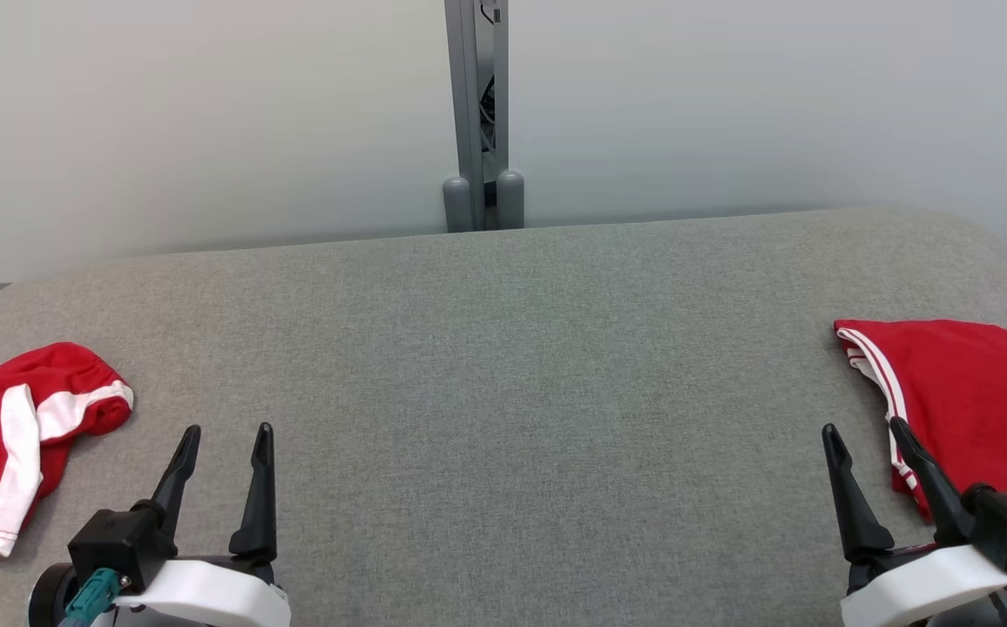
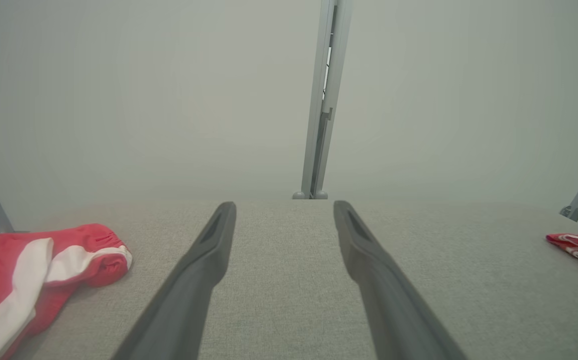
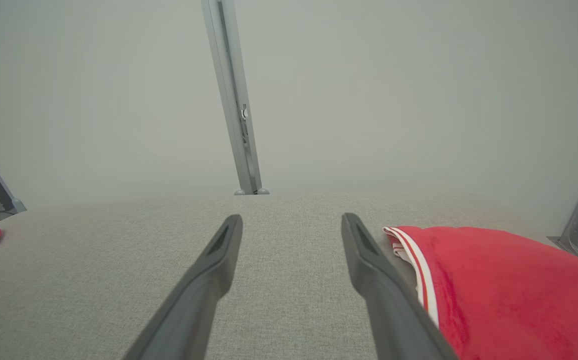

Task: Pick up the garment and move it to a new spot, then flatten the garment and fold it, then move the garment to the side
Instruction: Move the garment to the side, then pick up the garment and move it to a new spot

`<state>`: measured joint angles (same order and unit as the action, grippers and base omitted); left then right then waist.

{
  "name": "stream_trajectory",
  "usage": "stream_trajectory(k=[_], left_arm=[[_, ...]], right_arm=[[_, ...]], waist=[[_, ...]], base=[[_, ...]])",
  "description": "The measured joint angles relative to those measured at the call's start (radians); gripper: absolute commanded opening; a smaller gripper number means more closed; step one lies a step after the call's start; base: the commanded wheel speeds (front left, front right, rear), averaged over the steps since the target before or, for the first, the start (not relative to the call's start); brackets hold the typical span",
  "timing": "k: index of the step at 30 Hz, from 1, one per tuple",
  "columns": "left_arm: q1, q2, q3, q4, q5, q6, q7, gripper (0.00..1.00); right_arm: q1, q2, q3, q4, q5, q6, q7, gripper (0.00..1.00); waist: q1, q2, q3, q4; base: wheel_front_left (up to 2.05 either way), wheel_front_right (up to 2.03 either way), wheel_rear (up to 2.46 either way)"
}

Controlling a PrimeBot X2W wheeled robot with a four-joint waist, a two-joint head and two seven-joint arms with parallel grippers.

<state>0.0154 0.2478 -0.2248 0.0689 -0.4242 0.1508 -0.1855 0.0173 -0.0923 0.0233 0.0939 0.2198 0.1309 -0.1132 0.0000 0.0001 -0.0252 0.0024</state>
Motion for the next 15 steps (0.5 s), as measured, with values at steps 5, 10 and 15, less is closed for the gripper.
stream_trajectory(k=[5,10,15], left_arm=[[-0.001,0.005,0.0,0.016,-0.008,-0.004,0.0,1.0],[-0.002,0.006,0.0,0.031,-0.011,-0.005,-0.004,1.0],[-0.003,0.007,-0.003,0.04,-0.014,-0.005,-0.007,1.0]], right_arm=[[0.009,0.008,-0.015,-0.015,-0.004,0.0,0.005,1.0],[0.011,0.016,-0.013,-0.019,-0.009,0.0,0.009,1.0],[0.011,0.016,-0.01,-0.02,-0.01,0.0,0.011,1.0]], waist=[[0.0,0.0,0.0,-0.001],[0.0,0.0,0.001,-0.001],[0.0,0.0,0.002,-0.002]], base=[[0.0,0.0,0.0],[0.0,0.0,0.0],[0.0,0.0,0.0]])
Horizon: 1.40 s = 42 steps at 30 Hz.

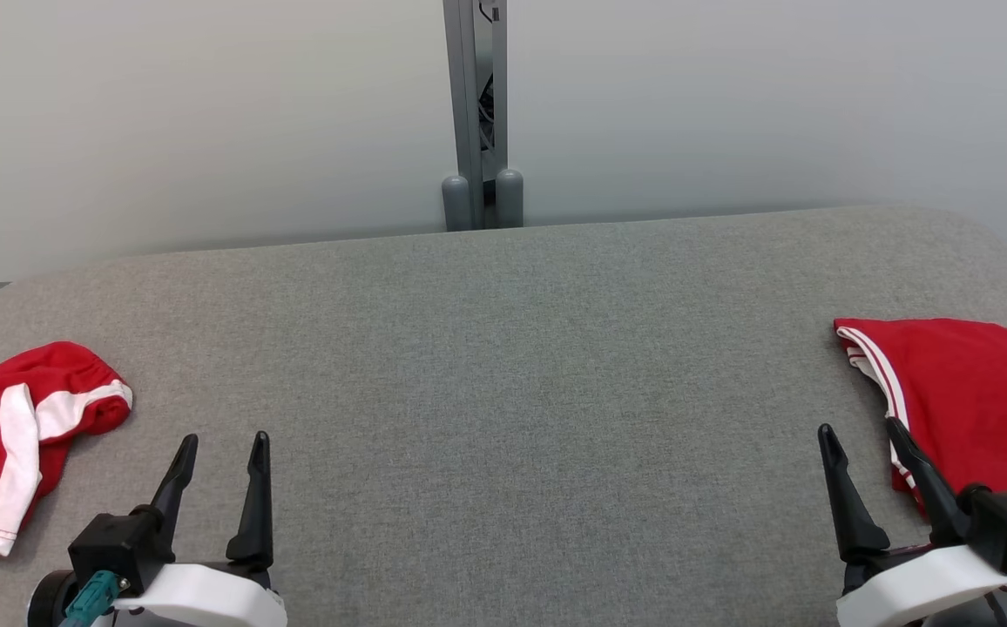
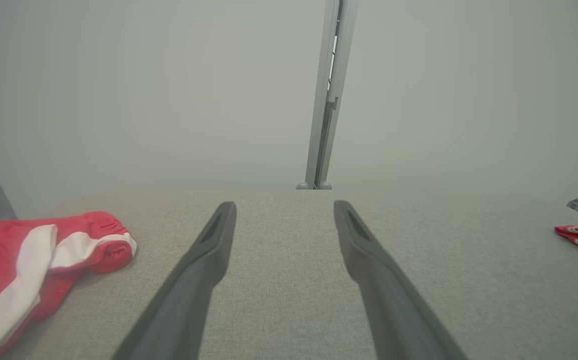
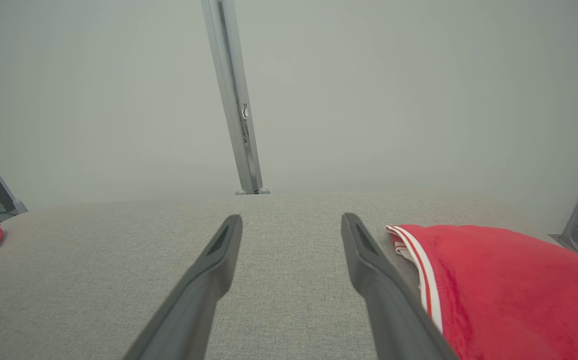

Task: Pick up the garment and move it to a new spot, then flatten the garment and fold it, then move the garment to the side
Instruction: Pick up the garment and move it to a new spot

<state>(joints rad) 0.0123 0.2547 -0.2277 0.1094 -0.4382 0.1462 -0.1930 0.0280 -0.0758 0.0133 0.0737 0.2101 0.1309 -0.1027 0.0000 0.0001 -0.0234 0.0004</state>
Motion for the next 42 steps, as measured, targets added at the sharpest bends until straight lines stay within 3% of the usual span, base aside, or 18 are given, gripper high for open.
stream_trajectory(k=[12,17,23,24,35,42], left_arm=[[-0.008,0.001,-0.008,0.014,-0.004,0.0,-0.004,1.0],[-0.026,-0.006,-0.01,0.022,-0.01,-0.003,-0.01,1.0],[-0.046,-0.006,-0.005,0.021,-0.013,-0.002,-0.021,1.0],[-0.049,0.0,-0.001,0.021,-0.013,-0.001,-0.023,1.0],[-0.037,0.035,0.032,0.004,-0.013,0.026,-0.029,1.0],[-0.029,0.046,0.04,-0.018,-0.013,0.04,-0.028,1.0]], right_arm=[[0.0,0.001,-0.004,0.003,0.0,0.0,0.0,1.0],[0.001,0.003,-0.002,0.002,0.001,0.0,-0.002,1.0],[0.002,0.005,0.026,-0.012,0.005,0.0,0.0,1.0],[0.0,0.004,0.034,-0.014,0.008,0.0,0.0,1.0],[-0.012,0.005,0.061,0.002,0.019,0.0,-0.003,1.0],[-0.021,0.009,0.07,0.008,0.02,0.0,-0.003,1.0]], waist=[[0.0,0.0,-0.001,0.007],[0.0,0.0,-0.004,0.046],[0.0,0.0,-0.007,0.151],[0.0,0.0,-0.007,0.196],[0.0,0.0,-0.006,0.443],[0.0,0.0,-0.001,0.51]], base=[[0.0,0.0,0.0],[0.0,0.0,0.0],[0.0,0.0,0.0],[0.0,0.0,0.0],[0.0,0.0,0.0],[0.0,0.0,0.0]])
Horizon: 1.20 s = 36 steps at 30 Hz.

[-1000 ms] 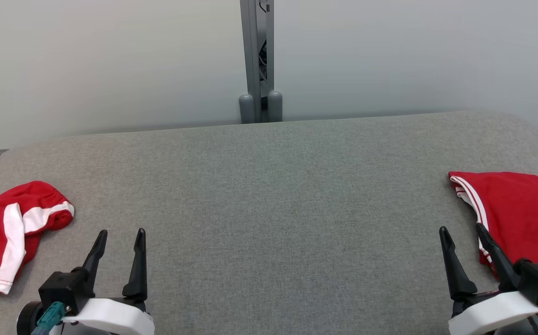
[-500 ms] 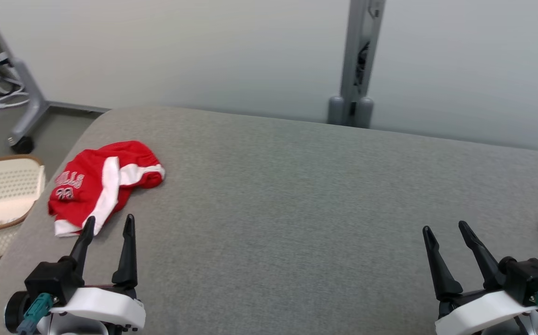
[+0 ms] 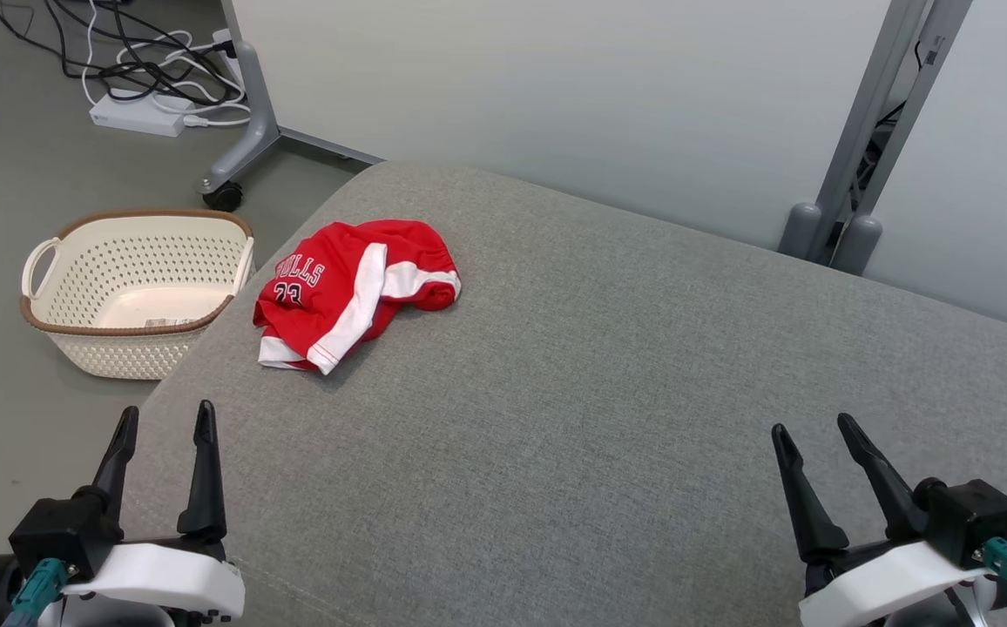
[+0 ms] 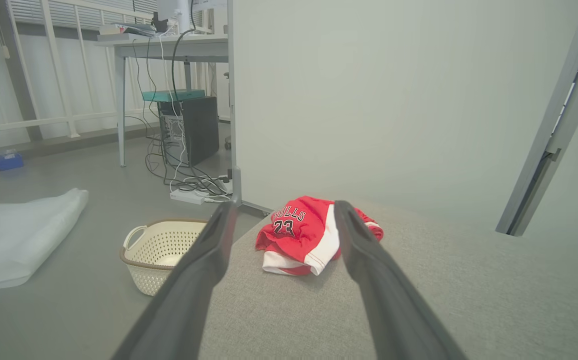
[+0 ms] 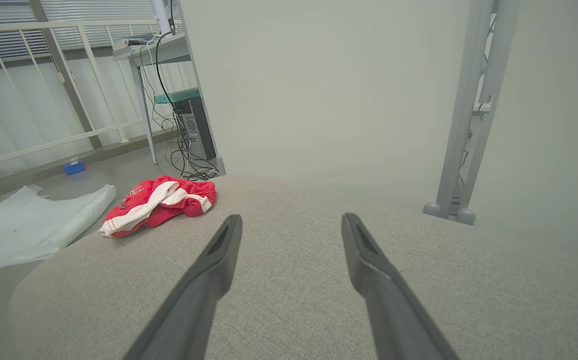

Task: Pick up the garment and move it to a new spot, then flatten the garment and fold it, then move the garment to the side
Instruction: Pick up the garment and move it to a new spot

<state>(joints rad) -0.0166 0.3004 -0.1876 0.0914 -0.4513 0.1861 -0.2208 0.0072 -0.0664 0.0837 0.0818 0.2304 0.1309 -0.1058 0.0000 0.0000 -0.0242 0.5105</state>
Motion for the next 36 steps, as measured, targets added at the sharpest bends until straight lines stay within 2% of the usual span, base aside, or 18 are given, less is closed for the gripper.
stream_trajectory(k=[19,26,30,33,36], left_arm=[[-0.034,0.005,-0.021,-0.053,0.016,0.019,0.015,1.0],[-0.247,0.054,0.017,-0.099,0.039,0.017,0.02,1.0],[-0.398,0.089,0.029,-0.072,0.048,0.007,0.06,1.0],[-0.486,0.091,0.015,-0.003,0.038,-0.018,0.105,1.0],[-0.532,0.082,-0.002,0.128,0.007,-0.053,0.156,1.0]], right_arm=[[-0.002,0.001,0.009,0.019,0.004,0.0,-0.009,1.0],[-0.011,-0.006,0.016,-0.004,0.0,0.0,0.001,1.0],[-0.019,-0.011,0.018,-0.023,-0.002,0.0,0.009,1.0],[-0.025,-0.022,0.02,-0.037,-0.001,0.0,0.01,1.0],[-0.038,-0.032,0.021,-0.041,0.0,0.0,0.013,1.0]], waist=[[0.0,0.0,0.005,0.001],[0.0,0.0,0.028,-0.027],[0.0,0.0,0.047,-0.062],[0.0,0.0,0.069,-0.09],[0.0,0.0,0.095,-0.12]], base=[[0.0,0.0,0.0],[0.0,0.0,0.0],[0.0,0.0,0.0],[0.0,0.0,0.0],[0.0,0.0,0.0]])
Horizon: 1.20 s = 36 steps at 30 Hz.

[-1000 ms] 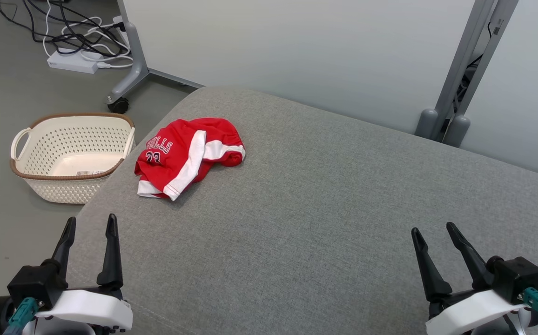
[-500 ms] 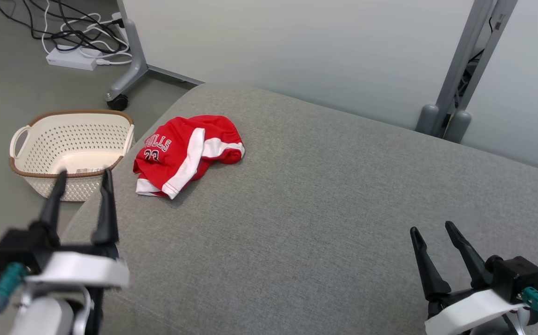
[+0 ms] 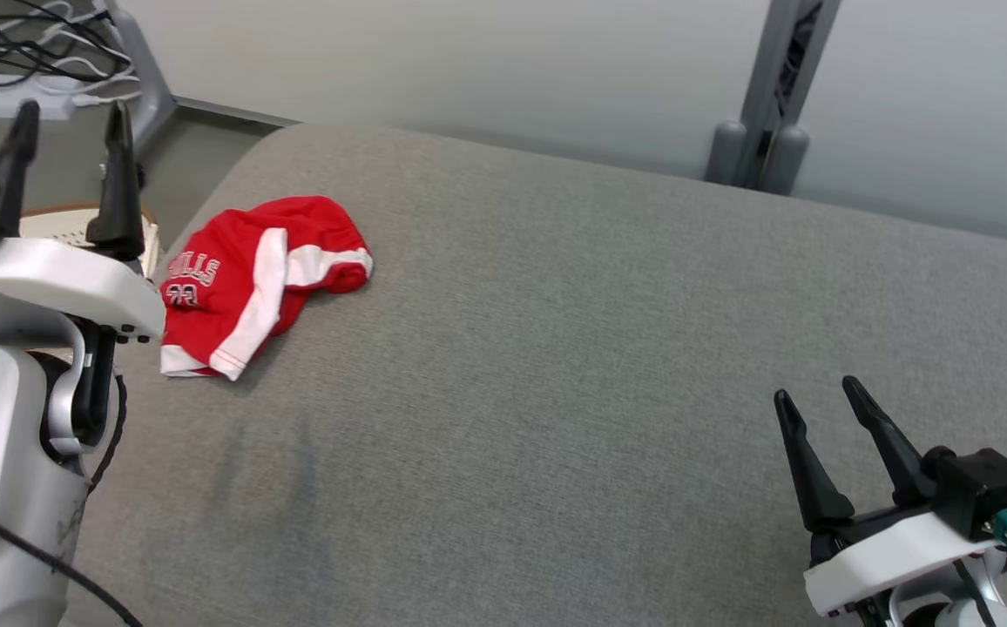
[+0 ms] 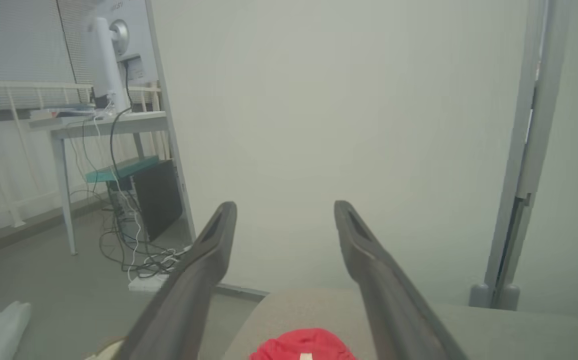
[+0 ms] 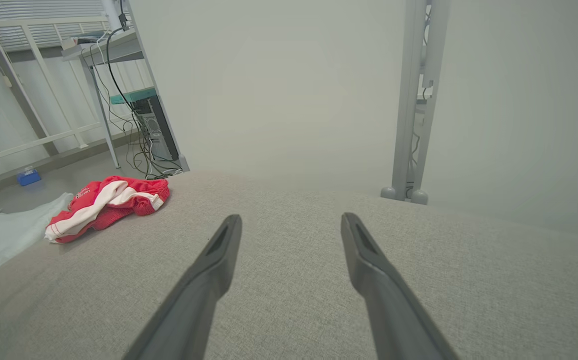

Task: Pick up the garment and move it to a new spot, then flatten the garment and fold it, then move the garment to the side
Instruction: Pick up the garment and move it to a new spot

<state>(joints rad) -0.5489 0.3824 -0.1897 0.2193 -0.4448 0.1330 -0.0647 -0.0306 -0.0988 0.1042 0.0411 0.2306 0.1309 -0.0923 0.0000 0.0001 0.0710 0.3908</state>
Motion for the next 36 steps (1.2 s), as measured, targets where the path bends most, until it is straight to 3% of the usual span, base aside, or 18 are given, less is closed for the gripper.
stream_trajectory(k=[14,20,27,28,29,30,36], left_arm=[[-0.085,-0.063,-0.021,0.666,-0.121,-0.146,0.073,1.0],[-0.142,-0.059,-0.015,0.83,-0.141,-0.187,0.049,1.0],[-0.185,-0.054,-0.005,0.944,-0.156,-0.198,-0.001,1.0],[-0.195,-0.055,-0.004,0.955,-0.157,-0.198,-0.01,0.78],[-0.2,-0.055,0.001,0.96,-0.16,-0.198,-0.03,0.25],[-0.205,-0.054,0.004,0.966,-0.165,-0.201,-0.048,0.0],[-0.237,-0.029,0.021,0.967,-0.175,-0.212,-0.161,0.0]], right_arm=[[-0.052,-0.048,0.025,-0.031,0.009,0.0,0.026,1.0],[-0.09,-0.071,0.03,-0.051,0.009,0.0,0.038,1.0],[-0.109,-0.094,0.023,-0.06,0.011,0.0,0.044,1.0],[-0.109,-0.095,0.021,-0.06,0.011,0.0,0.044,1.0],[-0.11,-0.096,0.021,-0.06,0.011,0.0,0.044,1.0],[-0.11,-0.096,0.019,-0.06,0.012,0.0,0.044,1.0],[-0.124,-0.09,0.012,-0.049,0.015,0.0,0.03,1.0]], waist=[[0.0,0.0,0.172,-0.111],[0.0,0.0,0.249,-0.141],[0.0,-0.0001,0.314,-0.174],[0.0,0.0,0.32,-0.177],[0.0,0.0,0.325,-0.179],[0.0,0.0,0.328,-0.181],[0.0001,0.0,0.303,-0.182]], base=[[0.0,0.0,0.0],[0.0,0.0,0.0],[0.0,0.0,0.0],[0.0,0.0,0.0],[0.0,0.0,0.0],[0.0,0.0,0.0],[0.0,0.0,0.0]])
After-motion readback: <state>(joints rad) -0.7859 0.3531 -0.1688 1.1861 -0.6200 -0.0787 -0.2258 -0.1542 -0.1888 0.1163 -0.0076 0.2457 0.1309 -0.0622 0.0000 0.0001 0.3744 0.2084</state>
